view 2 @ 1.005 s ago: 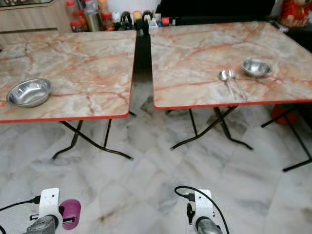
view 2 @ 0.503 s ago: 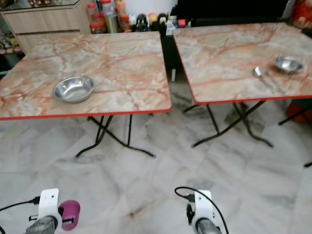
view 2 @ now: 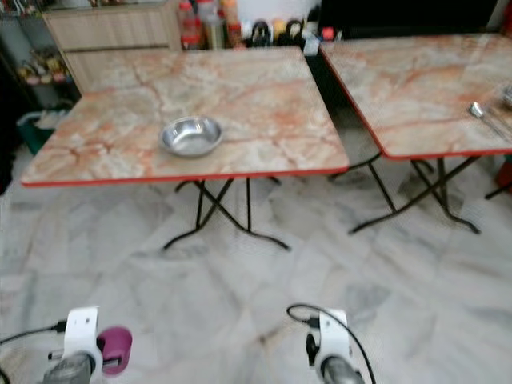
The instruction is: Setting the table
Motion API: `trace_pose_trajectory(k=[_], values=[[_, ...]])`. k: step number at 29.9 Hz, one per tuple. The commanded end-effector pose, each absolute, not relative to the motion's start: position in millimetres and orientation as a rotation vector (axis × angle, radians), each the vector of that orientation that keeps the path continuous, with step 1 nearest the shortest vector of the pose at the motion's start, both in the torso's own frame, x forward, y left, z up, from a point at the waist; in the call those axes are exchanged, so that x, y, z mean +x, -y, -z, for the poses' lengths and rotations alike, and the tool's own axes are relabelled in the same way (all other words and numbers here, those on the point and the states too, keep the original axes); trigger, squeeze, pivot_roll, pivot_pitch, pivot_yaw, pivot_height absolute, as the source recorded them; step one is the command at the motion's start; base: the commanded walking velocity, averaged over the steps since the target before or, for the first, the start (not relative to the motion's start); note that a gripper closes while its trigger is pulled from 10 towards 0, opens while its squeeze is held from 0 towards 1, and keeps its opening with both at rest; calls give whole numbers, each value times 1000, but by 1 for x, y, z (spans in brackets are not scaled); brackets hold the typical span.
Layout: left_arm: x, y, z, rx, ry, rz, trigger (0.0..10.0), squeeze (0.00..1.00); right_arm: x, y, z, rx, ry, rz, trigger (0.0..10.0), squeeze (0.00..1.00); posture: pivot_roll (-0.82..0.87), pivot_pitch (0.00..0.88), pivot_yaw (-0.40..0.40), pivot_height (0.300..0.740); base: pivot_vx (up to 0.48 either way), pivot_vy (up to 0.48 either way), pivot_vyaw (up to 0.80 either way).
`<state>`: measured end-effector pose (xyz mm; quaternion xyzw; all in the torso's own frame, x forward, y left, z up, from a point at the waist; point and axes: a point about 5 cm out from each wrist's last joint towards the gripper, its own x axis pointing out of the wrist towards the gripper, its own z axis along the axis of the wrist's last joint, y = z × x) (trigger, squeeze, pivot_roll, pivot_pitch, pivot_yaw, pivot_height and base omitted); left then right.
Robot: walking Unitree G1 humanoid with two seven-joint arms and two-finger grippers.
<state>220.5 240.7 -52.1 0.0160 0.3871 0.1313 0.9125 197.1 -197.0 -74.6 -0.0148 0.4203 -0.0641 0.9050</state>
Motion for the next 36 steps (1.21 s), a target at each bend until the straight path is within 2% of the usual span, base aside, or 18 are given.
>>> trace_pose_trajectory(k=[1, 8, 23, 36], values=[[221, -246, 50, 40, -791, -287, 10000, 0, 200, 193, 74, -19, -860, 129, 10000, 0, -41, 66, 39, 740, 0, 480, 0], [223, -246, 49, 45, -780, -287, 10000, 0, 199, 193, 74, -20, -862, 130, 10000, 0, -39, 68, 38, 740, 0, 468, 0], [227, -243, 47, 34, -752, -279, 10000, 0, 200, 191, 74, -12, -862, 122, 10000, 0, -33, 83, 36, 740, 0, 0, 0], [226, -242, 47, 31, -753, -283, 10000, 0, 200, 192, 74, -17, -866, 118, 10000, 0, -35, 91, 33, 740, 329, 0, 0]])
